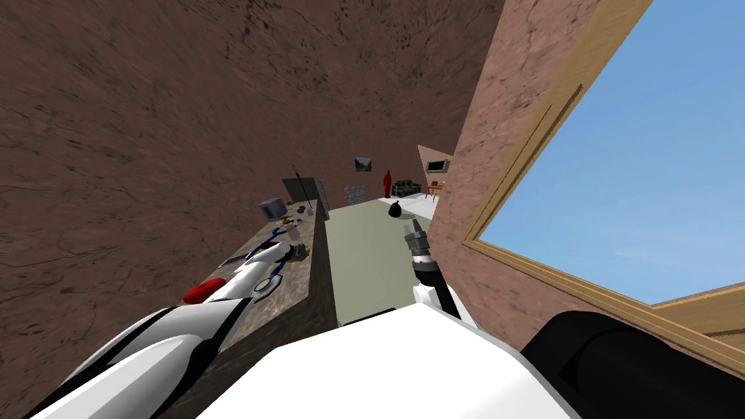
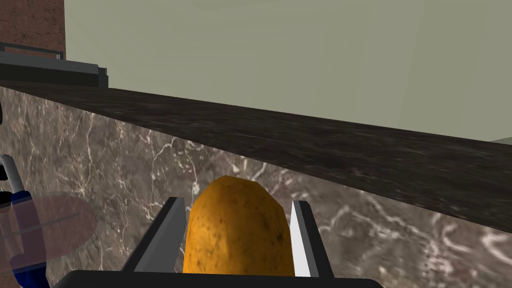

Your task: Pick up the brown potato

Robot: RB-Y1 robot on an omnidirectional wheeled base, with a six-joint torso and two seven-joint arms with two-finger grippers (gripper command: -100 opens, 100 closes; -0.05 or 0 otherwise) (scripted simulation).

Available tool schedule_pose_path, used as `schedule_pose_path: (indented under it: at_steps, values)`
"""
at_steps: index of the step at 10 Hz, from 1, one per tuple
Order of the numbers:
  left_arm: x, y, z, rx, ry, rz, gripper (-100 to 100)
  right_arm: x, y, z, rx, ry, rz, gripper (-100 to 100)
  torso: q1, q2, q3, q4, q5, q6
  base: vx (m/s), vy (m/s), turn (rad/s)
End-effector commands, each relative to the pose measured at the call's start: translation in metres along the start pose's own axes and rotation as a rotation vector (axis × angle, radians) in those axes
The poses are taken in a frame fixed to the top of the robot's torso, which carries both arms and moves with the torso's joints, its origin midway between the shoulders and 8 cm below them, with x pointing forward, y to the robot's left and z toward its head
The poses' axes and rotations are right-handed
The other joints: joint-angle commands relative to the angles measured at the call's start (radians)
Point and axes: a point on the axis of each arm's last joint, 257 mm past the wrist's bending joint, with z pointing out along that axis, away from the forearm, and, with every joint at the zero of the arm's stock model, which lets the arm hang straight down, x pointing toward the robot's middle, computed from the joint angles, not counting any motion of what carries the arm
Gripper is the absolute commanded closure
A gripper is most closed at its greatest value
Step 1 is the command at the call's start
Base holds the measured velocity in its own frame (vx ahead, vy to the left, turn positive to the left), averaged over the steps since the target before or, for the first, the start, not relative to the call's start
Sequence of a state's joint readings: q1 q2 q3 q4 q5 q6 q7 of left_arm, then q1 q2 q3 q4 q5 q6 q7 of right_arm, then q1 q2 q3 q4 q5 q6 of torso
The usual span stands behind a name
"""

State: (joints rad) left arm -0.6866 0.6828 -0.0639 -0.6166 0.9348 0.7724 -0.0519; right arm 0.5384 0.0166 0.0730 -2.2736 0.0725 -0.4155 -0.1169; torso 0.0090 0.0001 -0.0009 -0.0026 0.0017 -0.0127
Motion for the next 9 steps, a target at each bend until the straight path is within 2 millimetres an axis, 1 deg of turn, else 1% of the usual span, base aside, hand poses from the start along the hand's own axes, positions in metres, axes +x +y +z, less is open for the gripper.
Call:
schedule_pose_path:
  at_steps: [1,4,5,6,7,8,9]
  values:
    - [0.034,0.002,0.006,-0.020,0.029,0.032,100,0.000,0.000,0.000,0.000,0.000,0.000,0,0.000,0.000,0.000,0.000,0.000,0.000,0.036,0.030,0.379]
    - [0.110,0.012,0.016,-0.044,0.090,0.115,100,0.000,0.000,0.000,0.000,0.000,0.000,0,0.005,0.000,0.001,0.001,-0.001,-0.005,0.057,0.034,0.360]
    - [0.111,0.011,0.015,-0.044,0.090,0.116,100,0.000,0.000,0.000,0.000,0.000,0.000,0,0.006,0.001,0.001,0.001,-0.001,-0.005,0.039,0.019,0.127]
    - [0.136,0.015,0.017,-0.050,0.109,0.144,100,0.000,0.000,0.000,0.000,0.000,0.000,0,0.005,0.001,0.001,0.001,-0.001,-0.004,0.019,-0.002,0.184]
    - [0.162,0.019,0.017,-0.054,0.129,0.173,100,0.000,0.000,0.000,0.000,0.000,0.000,0,0.004,0.002,0.001,0.001,-0.001,-0.005,0.046,0.023,0.394]
    - [0.151,0.014,0.015,-0.051,0.118,0.159,100,0.000,0.000,0.000,0.000,0.000,0.000,0,0.005,0.001,0.001,0.002,-0.001,-0.006,0.029,0.005,0.072]
    - [0.154,0.014,0.014,-0.052,0.119,0.159,0,0.000,0.000,0.000,0.000,0.000,0.000,0,0.005,0.002,0.001,0.001,-0.001,-0.005,0.004,0.001,-0.011]
